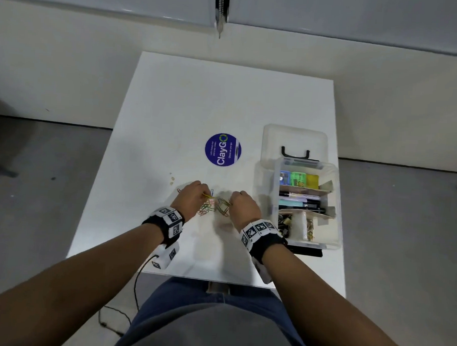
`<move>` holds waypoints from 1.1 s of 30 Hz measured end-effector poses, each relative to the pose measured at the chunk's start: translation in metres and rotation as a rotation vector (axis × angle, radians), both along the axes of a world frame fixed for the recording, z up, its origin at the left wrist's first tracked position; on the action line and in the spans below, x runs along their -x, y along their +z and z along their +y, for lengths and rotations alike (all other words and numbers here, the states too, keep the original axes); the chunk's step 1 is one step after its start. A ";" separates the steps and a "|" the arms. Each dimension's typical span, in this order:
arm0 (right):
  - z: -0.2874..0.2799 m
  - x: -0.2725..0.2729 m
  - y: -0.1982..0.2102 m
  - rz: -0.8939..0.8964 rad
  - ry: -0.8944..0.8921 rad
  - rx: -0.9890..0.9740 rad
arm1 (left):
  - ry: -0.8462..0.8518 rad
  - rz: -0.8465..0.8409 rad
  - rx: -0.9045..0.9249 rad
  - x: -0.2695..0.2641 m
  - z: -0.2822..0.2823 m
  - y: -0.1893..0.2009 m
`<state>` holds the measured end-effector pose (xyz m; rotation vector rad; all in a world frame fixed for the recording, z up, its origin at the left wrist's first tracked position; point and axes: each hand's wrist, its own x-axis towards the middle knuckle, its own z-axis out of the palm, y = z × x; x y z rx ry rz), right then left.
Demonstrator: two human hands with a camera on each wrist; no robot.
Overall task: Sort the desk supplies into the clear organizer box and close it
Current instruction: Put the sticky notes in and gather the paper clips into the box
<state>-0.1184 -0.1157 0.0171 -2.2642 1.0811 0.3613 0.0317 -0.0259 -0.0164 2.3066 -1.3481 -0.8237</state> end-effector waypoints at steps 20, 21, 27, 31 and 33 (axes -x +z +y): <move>-0.063 0.215 0.059 -0.128 -0.524 0.187 | -0.275 0.247 0.208 0.206 -0.115 0.097; -0.064 0.215 0.055 -0.109 -0.515 0.172 | -0.299 0.215 0.173 0.214 -0.120 0.092; -0.072 0.213 0.054 -0.091 -0.460 0.149 | -0.371 0.295 0.038 0.220 -0.128 0.074; -0.063 0.190 0.063 -0.165 -0.396 0.157 | -0.273 0.248 0.131 0.185 -0.118 0.073; -0.057 0.168 0.068 -0.224 -0.347 0.152 | -0.177 0.230 0.187 0.156 -0.109 0.071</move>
